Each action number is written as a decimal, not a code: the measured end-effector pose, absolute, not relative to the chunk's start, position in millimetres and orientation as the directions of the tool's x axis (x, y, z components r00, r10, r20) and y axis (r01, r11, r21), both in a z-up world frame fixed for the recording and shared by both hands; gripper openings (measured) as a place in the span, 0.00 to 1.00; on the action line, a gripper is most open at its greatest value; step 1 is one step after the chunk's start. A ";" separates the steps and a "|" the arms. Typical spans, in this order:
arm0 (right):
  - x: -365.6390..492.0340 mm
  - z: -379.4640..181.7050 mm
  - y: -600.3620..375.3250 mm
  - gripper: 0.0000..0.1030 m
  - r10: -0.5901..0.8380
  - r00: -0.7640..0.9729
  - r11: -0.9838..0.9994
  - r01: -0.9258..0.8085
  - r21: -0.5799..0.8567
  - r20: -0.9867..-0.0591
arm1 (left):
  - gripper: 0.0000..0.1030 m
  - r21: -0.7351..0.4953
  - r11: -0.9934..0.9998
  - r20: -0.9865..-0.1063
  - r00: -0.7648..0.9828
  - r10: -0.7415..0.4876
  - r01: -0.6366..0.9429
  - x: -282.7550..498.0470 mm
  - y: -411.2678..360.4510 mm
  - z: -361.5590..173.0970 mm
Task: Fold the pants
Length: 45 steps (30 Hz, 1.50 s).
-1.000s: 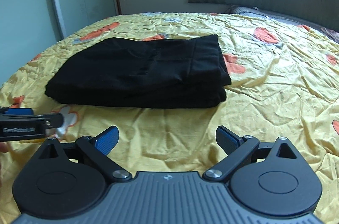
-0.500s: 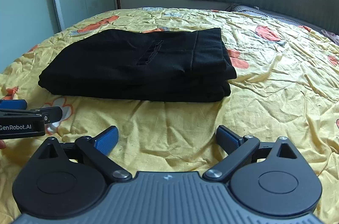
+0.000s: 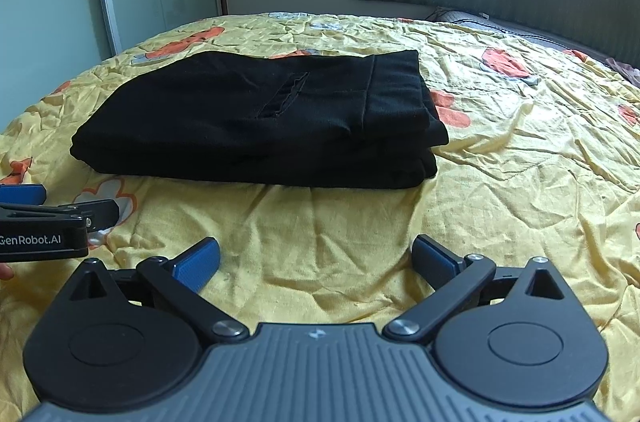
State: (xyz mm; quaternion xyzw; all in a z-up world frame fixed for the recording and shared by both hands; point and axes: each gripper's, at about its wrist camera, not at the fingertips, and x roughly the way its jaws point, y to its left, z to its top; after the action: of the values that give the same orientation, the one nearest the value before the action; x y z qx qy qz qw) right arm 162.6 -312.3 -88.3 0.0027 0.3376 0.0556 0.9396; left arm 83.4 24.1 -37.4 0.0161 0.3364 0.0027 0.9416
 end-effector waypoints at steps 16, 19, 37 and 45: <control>163.0 -89.9 -313.8 1.00 0.102 0.767 0.994 -0.097 0.043 -0.634 | 0.99 0.031 0.999 -0.634 0.773 0.016 0.005 83.4 23.6 -38.3; 163.9 -90.2 -314.0 1.00 0.095 0.767 0.995 -0.092 0.038 -0.635 | 0.99 0.032 0.999 -0.634 0.773 0.016 0.005 83.5 23.7 -38.4; 166.3 -89.3 -307.8 1.00 0.059 0.768 0.998 -0.057 0.025 -0.638 | 0.99 0.032 0.999 -0.634 0.773 0.016 0.005 83.4 23.9 -38.2; 166.3 -89.3 -308.4 1.00 0.060 0.768 0.998 -0.057 0.025 -0.638 | 0.99 0.032 0.999 -0.634 0.773 0.016 0.006 83.6 24.0 -38.3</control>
State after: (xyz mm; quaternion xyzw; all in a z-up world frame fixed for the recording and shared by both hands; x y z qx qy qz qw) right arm 166.3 -308.4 -89.3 0.0019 0.3392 0.0310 0.9402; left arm 83.6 24.0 -38.3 0.0158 0.3368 0.0027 0.9414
